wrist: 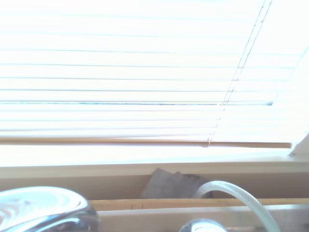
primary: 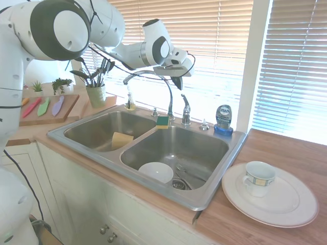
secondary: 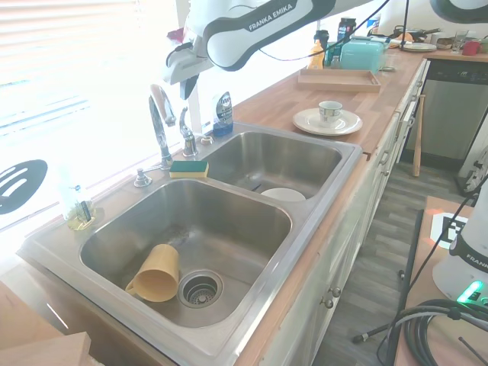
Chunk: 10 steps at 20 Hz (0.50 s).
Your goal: Turn off the faucet
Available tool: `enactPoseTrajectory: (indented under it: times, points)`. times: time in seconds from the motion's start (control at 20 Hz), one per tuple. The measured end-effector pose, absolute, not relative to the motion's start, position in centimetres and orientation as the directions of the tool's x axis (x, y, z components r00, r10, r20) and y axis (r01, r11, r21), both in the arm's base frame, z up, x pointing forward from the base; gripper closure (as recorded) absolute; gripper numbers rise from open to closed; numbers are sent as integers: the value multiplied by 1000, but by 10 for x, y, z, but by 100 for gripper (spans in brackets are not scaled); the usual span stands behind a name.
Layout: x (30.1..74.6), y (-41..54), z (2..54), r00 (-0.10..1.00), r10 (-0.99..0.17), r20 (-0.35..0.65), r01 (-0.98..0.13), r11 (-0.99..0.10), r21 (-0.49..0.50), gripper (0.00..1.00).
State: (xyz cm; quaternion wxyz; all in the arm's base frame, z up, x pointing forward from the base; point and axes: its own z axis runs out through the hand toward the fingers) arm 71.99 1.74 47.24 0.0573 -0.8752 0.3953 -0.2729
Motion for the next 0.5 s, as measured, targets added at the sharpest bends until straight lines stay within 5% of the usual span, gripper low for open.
enactPoseTrajectory:
  times: [0.5]
  points:
    - [745,4,441,561,-739,373,-693,-666,-277,100]
